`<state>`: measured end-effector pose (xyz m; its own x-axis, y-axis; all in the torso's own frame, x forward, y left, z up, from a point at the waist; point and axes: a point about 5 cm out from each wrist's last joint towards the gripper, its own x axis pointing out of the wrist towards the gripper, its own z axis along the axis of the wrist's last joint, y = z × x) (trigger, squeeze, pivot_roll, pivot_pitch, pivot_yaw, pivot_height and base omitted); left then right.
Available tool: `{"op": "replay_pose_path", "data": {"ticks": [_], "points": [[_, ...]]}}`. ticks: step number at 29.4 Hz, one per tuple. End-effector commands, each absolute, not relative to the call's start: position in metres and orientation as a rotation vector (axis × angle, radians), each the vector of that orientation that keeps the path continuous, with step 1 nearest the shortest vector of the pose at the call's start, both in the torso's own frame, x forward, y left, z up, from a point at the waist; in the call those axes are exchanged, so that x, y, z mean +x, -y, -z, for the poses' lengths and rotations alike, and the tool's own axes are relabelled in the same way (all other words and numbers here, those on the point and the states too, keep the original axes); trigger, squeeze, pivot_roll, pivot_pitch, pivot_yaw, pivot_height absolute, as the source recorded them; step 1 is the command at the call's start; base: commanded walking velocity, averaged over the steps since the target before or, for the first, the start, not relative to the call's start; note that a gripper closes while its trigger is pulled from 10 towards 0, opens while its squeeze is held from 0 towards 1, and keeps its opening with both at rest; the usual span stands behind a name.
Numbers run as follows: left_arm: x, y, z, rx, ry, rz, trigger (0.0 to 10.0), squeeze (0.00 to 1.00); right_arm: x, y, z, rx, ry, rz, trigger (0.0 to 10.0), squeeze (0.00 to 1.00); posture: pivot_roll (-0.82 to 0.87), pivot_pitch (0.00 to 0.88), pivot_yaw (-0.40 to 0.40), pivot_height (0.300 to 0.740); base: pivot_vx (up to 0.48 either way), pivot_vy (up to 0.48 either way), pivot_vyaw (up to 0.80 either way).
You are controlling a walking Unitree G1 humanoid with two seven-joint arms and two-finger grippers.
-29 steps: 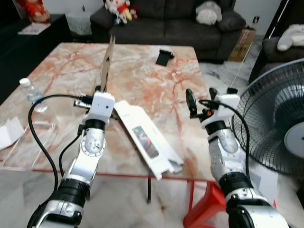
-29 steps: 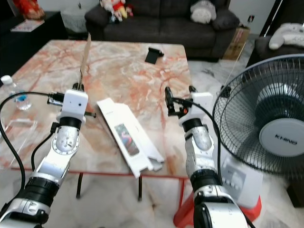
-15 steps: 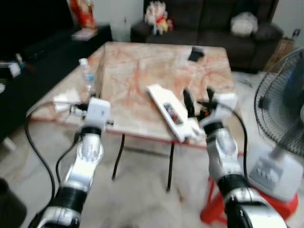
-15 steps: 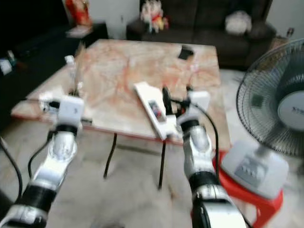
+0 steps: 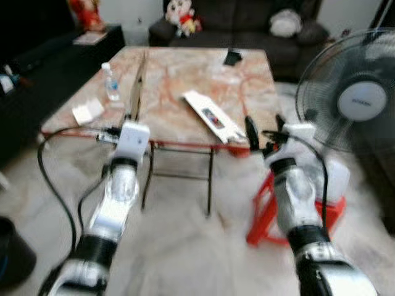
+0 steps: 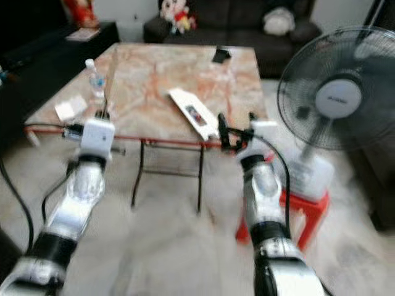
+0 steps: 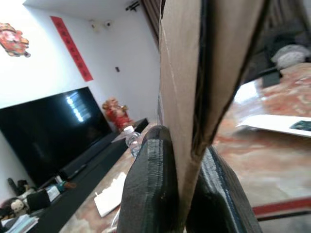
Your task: Picking trash to rubbish bin
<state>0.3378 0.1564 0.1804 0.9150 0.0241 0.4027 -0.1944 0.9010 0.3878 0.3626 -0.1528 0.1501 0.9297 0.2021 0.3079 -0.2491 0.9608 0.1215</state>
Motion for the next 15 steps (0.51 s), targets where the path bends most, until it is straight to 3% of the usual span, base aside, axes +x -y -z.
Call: {"op": "replay_pose_path", "data": {"ticks": [1,6,15], "points": [[0.338,-0.155,-0.185,0.449,0.418,-0.116,10.0,0.00,0.364,0.152,-0.155,0.159,0.310,-0.235,10.0,0.00,-0.02,0.000,-0.009,0.740,-0.300,0.000,0.00],[0.338,-0.155,-0.180,0.449,0.397,-0.109,10.0,0.00,0.363,0.155,-0.149,0.155,0.289,-0.229,10.0,0.00,-0.02,0.000,-0.011,0.740,-0.299,0.000,0.00],[0.332,-0.159,-0.129,0.434,0.209,-0.071,10.0,0.00,0.354,0.174,-0.112,0.157,0.125,-0.172,10.0,0.00,-0.02,0.000,-0.013,0.740,0.000,0.000,0.00]]}}
